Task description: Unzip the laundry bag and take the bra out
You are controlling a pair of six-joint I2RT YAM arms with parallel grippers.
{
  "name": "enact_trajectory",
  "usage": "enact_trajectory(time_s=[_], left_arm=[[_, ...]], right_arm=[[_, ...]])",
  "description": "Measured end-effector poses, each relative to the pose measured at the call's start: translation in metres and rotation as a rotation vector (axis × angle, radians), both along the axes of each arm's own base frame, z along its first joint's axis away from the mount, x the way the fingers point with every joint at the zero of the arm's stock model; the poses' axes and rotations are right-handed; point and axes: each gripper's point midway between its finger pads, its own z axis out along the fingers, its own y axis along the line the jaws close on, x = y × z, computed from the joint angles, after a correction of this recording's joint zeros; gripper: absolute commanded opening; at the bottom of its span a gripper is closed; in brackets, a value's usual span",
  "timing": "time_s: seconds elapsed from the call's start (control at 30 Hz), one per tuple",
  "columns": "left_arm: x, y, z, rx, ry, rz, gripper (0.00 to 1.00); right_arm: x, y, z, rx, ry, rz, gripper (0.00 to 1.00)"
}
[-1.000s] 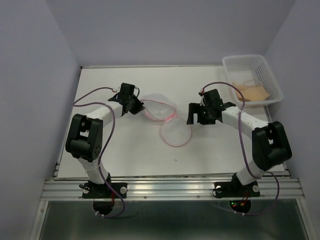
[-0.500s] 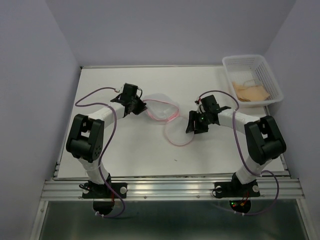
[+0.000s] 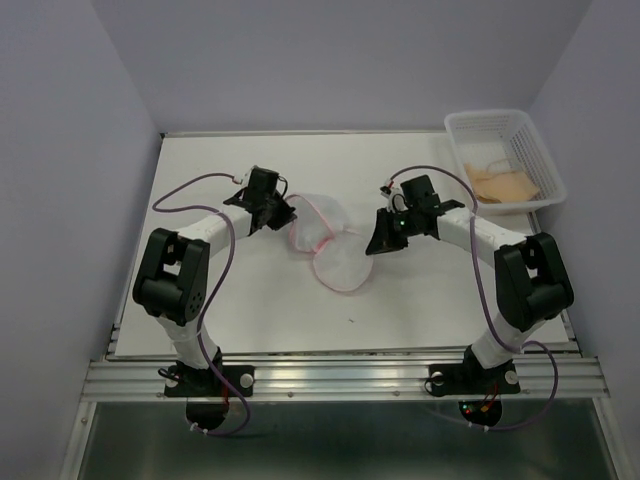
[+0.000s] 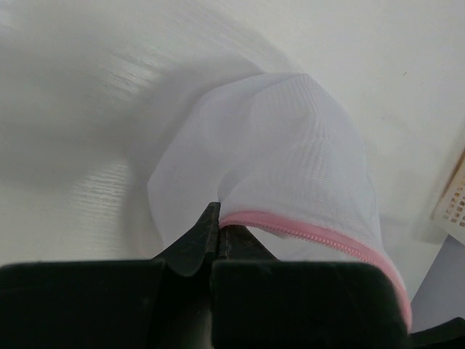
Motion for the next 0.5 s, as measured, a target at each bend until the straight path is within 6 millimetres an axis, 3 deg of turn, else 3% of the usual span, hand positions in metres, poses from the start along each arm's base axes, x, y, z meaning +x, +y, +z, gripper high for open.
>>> enact_trajectory(time_s=[0.2,0.3,0.33,0.37,0.4,0.43,0.5], left_arm=[[-0.001,-0.001,0.0,0.031,-0.015,-0.017,0.0],[-0.003,0.001,0.006,0.04,-0.042,-0.025,0.01],[-0.005,0.002,0.01,0.044,-0.057,-0.033,0.06],[-0.008,0.003,0.014,0.044,-0.07,-0.038,0.15],[-0.009,0.004,0.018,0.046,-0.081,-0.044,0.31],[-0.011,0.004,0.023,0.049,-0.103,-0.054,0.72],[-0.016,0.005,0.031,0.056,-0.136,-0.079,0.99]], right_arm=[[0.01,0.014,0.037,0.076,-0.024,0.016,0.08],[0.019,0.005,0.043,0.007,-0.03,-0.036,0.07],[0.026,-0.001,0.044,-0.04,-0.044,-0.065,0.07],[0.035,-0.007,0.048,-0.084,-0.068,-0.096,0.07],[0.04,-0.011,0.051,-0.11,-0.087,-0.115,0.07],[0.051,-0.022,0.055,-0.177,-0.11,-0.159,0.07],[0.077,-0.039,0.068,-0.286,-0.182,-0.246,0.07]])
